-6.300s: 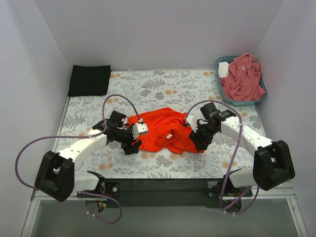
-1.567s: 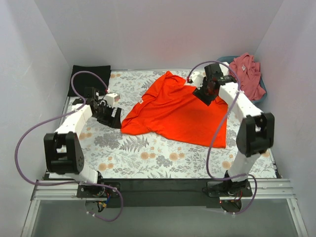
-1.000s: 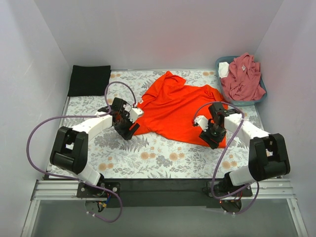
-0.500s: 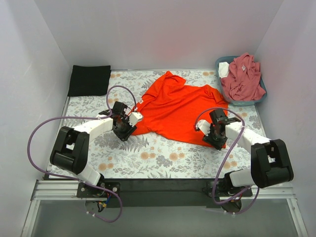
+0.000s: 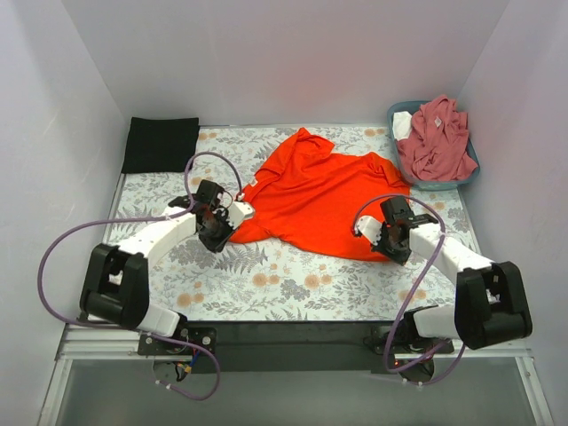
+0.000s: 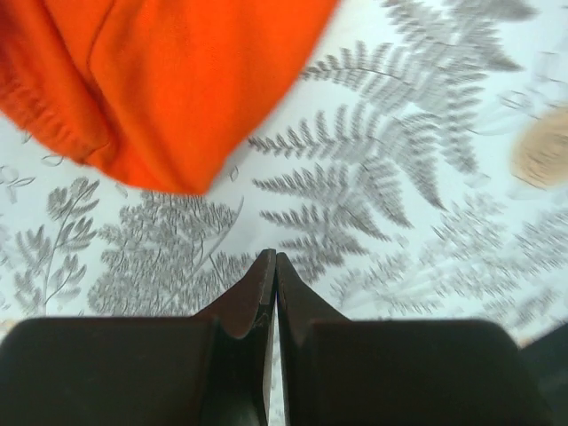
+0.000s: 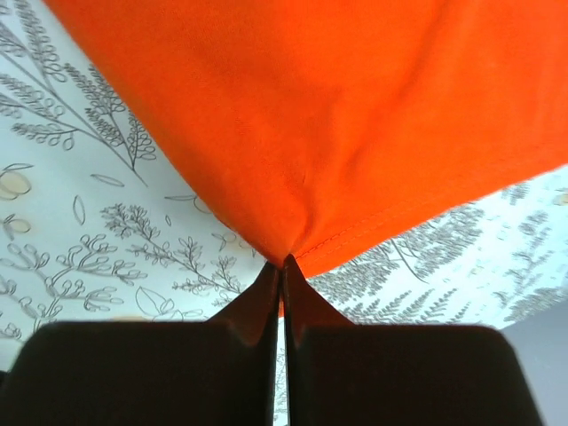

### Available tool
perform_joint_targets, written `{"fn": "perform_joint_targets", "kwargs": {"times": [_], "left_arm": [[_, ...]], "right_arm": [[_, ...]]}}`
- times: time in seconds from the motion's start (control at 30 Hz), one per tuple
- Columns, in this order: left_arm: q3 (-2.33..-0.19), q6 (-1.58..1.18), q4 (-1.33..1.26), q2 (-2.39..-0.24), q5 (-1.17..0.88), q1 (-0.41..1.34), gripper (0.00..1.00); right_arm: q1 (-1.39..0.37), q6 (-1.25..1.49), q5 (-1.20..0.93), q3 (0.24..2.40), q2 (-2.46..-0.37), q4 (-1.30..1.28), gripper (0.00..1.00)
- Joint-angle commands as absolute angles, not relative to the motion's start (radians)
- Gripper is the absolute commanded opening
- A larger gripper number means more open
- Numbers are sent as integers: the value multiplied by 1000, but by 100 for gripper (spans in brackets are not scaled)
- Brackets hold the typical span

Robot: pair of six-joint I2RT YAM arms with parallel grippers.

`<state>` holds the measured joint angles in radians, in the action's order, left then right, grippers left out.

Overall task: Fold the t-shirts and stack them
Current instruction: Flatten the tshirt out

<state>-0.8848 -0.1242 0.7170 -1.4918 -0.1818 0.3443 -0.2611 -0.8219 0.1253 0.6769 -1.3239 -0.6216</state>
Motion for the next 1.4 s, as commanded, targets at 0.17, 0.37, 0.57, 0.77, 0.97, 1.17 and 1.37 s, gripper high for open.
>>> {"fn": "perform_joint_targets", "kwargs": {"times": [0.17,0.37,0.57,0.77,0.97,1.17,1.37], "left_arm": [[-1111,-81,922,-1391,-291,341,7],[-1040,-121,690,-1457,-287,347,46],[-1002,-104,594,-1594,-249,348,52],[-890,-49,540,-1625,-186,347,45],[-844,-38,645,-1512,-181,348,0],[-1006,-26,938,-1332,-293,338,0],[-1280,-86,889,-1567,-322,316,0]], "right_arm": [[-253,-871,81,765,-1222,-709,1],[-241,-851,49,781,-1287,-706,1],[-230,-847,46,788,-1299,-706,1],[-215,-854,57,787,-1302,-706,1],[-213,-851,67,761,-1249,-732,1],[-209,-864,46,752,-1135,-798,1],[-160,-910,34,877,-1302,-740,1]]}}
